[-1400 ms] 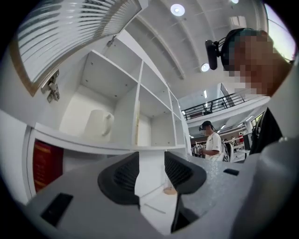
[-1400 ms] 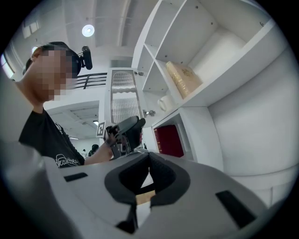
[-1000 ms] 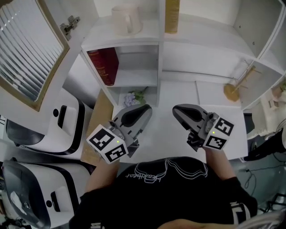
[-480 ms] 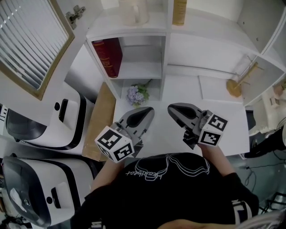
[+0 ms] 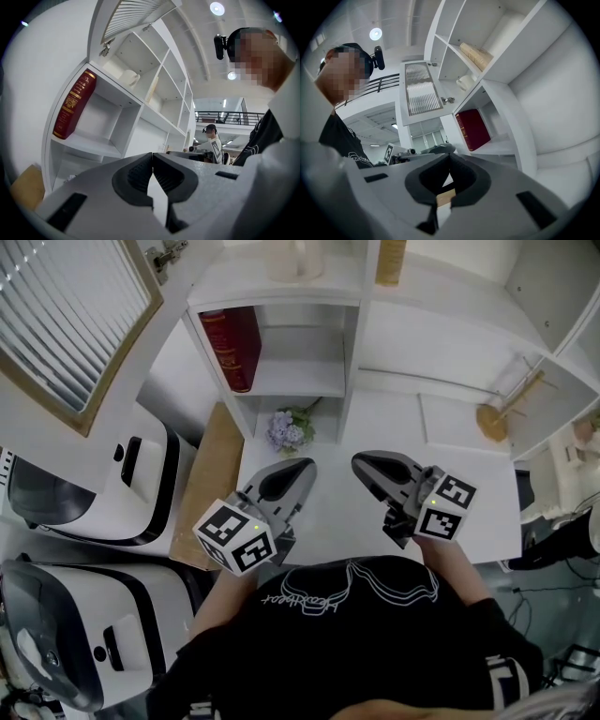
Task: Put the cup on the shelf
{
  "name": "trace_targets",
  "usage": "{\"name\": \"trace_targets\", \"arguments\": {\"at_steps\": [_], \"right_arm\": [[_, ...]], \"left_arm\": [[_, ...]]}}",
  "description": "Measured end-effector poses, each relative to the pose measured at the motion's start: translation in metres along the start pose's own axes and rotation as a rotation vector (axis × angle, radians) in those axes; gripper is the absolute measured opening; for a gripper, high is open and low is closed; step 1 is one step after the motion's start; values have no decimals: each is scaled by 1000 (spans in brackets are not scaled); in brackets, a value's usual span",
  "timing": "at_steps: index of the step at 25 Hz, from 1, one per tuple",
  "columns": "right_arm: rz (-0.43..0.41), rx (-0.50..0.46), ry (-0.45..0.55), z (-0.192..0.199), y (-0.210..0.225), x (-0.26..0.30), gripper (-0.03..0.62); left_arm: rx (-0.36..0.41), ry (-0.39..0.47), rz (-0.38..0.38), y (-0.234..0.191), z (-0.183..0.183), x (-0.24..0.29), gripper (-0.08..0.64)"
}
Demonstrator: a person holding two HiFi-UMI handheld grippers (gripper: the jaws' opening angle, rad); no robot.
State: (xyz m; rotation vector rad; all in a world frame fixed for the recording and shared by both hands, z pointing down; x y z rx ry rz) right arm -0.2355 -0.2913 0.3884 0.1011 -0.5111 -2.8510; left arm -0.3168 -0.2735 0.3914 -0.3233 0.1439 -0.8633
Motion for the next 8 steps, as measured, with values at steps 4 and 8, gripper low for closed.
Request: {"name": "trace_targets", "arguments": {"at_steps": [4, 8], "right_arm": [[-1, -5, -8, 0, -1, 1, 6], [0, -8, -10, -2, -2, 2, 6]], "left_arm": [[0, 5, 0, 0, -1, -2, 5], [4, 8, 3, 0, -4, -2, 5]]}}
Point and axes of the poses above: the fingertips, and each gripper's own axes: x forward along the fingers, y to its right, z out of its underside, the point moved 1 cm from there along -x, backward along the fingers, and after that the axes turned 5 degrees about -z, right-handed, at the moved point
